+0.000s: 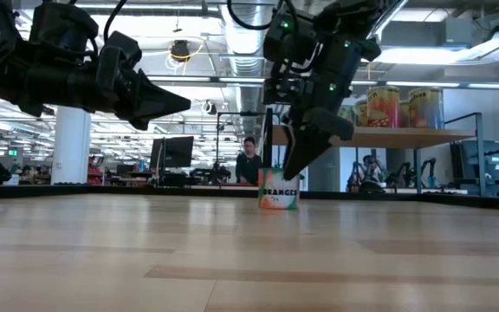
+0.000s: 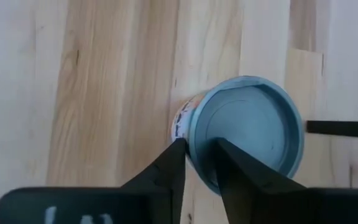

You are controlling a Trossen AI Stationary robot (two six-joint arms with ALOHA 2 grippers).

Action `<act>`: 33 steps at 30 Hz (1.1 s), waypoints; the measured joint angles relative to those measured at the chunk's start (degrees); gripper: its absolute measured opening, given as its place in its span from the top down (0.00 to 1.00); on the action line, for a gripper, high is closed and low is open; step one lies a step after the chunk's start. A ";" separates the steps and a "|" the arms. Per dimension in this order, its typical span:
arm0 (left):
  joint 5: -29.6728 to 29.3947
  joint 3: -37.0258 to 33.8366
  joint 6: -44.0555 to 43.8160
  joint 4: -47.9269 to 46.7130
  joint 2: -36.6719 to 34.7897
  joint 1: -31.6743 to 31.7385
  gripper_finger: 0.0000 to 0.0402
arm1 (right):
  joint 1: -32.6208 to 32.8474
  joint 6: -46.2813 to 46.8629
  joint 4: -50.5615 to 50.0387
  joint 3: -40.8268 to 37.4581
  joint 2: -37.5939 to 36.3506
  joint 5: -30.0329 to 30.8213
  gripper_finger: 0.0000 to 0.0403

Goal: Pick and place cans onto a shelf
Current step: Put the canned oranges on the shelf

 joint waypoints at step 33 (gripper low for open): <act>-1.33 0.01 -0.37 -0.17 0.02 0.05 1.00 | -20.22 -3.65 -34.09 29.47 -6.67 -2.49 0.96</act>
